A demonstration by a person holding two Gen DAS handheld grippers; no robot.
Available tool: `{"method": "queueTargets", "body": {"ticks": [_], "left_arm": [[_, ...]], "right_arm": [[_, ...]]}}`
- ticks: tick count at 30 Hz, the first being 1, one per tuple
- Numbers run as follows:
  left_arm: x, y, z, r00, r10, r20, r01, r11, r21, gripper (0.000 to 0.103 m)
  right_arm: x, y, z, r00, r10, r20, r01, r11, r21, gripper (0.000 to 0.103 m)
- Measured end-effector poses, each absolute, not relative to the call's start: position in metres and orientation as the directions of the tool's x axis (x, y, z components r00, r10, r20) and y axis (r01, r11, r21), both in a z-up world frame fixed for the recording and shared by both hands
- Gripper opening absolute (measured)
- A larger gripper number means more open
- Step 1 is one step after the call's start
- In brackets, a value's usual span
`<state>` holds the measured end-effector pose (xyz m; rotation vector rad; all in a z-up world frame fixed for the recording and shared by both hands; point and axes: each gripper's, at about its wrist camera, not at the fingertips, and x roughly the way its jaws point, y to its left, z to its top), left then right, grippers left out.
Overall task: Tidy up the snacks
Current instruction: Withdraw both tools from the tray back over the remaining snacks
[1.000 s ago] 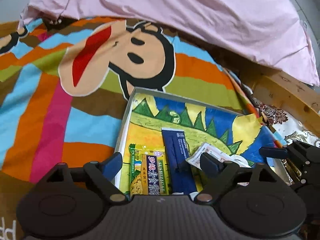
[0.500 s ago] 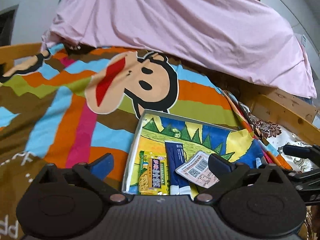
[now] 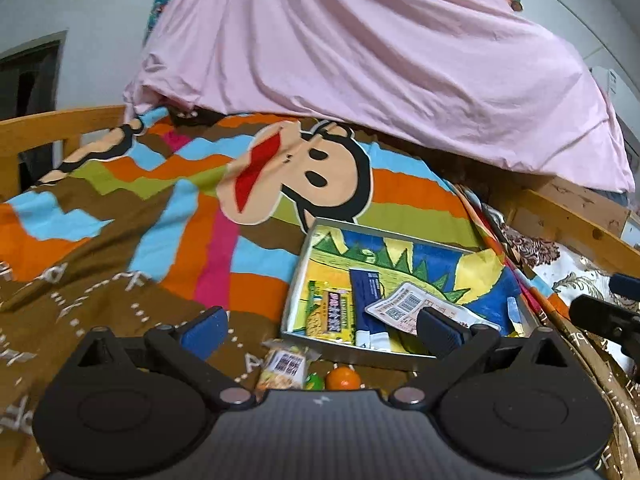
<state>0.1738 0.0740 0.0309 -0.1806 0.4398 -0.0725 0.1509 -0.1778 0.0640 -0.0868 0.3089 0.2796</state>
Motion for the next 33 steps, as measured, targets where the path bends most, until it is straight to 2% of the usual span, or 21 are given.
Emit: {"method": "queueTargets", "body": {"ticks": [10, 21, 33], "left_arm": [[0.125, 0.08, 0.032, 0.891, -0.056, -0.45, -0.003, 0.991, -0.131, 0.102], [0.077, 0.095, 0.011, 0.878, -0.045, -0.477, -0.025, 0.99, -0.139, 0.102], [0.066, 0.096, -0.005, 0.836, -0.048, -0.546, -0.019, 0.993, -0.117, 0.102]], "right_arm": [[0.107, -0.177, 0.057, 0.903, 0.267, -0.336, -0.284, 0.959, -0.003, 0.102], [0.063, -0.16, 0.038, 0.88, 0.268, -0.393, -0.294, 0.956, -0.006, 0.102], [0.047, -0.136, -0.002, 0.819, 0.298, -0.49, -0.358, 0.933, -0.031, 0.102]]}}
